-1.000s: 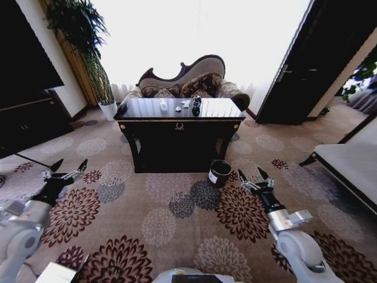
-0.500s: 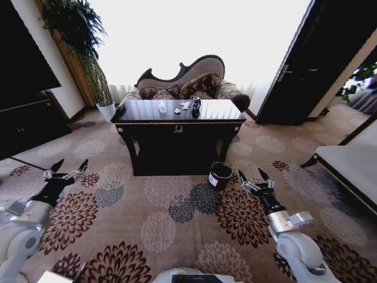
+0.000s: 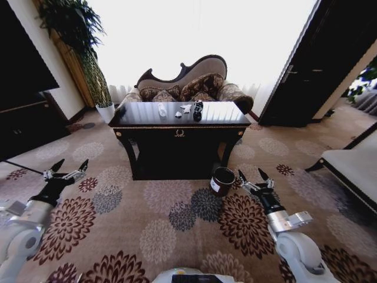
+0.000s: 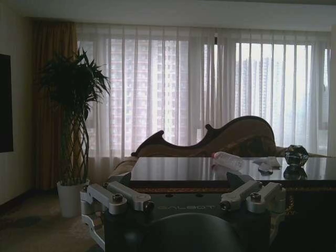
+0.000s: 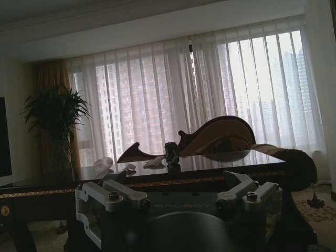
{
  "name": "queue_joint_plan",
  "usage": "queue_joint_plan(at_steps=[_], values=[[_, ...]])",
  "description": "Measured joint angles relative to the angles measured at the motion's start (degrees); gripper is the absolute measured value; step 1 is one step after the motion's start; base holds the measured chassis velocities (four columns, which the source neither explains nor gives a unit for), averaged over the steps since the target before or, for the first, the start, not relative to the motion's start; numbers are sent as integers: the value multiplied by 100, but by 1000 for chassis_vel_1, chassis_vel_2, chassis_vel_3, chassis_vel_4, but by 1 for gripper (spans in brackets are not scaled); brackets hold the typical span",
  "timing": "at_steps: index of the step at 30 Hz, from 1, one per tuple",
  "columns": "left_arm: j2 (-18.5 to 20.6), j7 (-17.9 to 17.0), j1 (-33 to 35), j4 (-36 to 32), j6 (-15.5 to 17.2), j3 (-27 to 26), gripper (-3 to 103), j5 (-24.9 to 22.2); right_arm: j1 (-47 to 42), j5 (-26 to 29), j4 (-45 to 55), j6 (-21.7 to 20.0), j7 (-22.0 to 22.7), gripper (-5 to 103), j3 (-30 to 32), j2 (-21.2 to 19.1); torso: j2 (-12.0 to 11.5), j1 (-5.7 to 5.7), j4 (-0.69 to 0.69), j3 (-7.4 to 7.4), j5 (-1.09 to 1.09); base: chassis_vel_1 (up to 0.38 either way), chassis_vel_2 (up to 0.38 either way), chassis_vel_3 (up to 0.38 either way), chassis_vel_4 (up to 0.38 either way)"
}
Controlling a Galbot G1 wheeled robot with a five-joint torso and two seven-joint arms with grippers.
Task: Move to the front of the table and place the trash on the table into the trash bin.
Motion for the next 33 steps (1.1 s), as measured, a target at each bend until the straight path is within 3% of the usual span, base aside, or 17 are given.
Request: queue_joint_plan(at_steps=[33], values=[[-57, 1, 104, -52, -14, -13, 100, 15, -53, -16, 78, -2, -82, 100, -7, 149, 0, -1, 0, 0, 0, -106, 107, 112, -105]])
